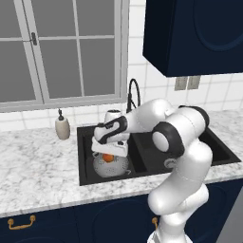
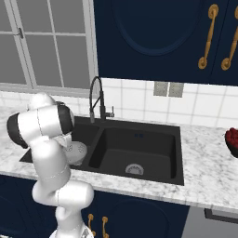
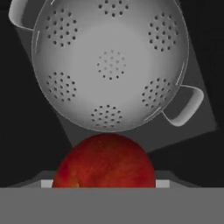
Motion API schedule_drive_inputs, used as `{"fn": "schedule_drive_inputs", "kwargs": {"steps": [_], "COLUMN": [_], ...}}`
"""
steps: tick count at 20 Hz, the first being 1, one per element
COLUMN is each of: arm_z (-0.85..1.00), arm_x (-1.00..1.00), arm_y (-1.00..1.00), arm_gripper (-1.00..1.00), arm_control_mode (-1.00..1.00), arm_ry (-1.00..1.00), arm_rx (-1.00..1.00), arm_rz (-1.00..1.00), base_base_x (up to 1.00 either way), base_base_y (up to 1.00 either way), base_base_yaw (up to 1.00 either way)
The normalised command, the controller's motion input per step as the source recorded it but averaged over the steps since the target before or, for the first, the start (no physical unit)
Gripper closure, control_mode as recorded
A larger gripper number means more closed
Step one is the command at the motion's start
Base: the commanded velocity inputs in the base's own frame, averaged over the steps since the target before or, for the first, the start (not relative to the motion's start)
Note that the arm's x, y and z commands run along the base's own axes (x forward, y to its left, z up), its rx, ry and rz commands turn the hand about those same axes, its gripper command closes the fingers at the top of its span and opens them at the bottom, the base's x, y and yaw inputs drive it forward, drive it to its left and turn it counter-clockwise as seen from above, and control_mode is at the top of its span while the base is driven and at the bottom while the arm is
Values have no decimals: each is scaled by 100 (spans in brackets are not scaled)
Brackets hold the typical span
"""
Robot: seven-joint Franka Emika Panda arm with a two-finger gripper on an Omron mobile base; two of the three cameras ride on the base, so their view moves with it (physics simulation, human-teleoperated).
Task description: Put the colander in the sink, put the apple in the colander, and turn on the sink faucet and pour water over the colander.
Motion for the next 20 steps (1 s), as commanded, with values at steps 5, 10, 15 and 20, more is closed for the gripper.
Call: {"fn": "schedule_drive_inputs", "kwargs": {"steps": [5,10,15,20], "arm_z": [-53,-35,-41,-50], "arm_x": [60,60,48,9], "arm_y": [2,-7,-6,-1], "arm_gripper": [100,100,100,100], "arm_control_mode": [-100,-100,-100,-100], "arm_ry": [5,5,3,1], "arm_rx": [-15,-8,-3,-1], "arm_rz": [-10,-7,-2,-3], "base_base_x": [0,0,0,0], "base_base_y": [0,0,0,0], "base_base_yaw": [0,0,0,0]}}
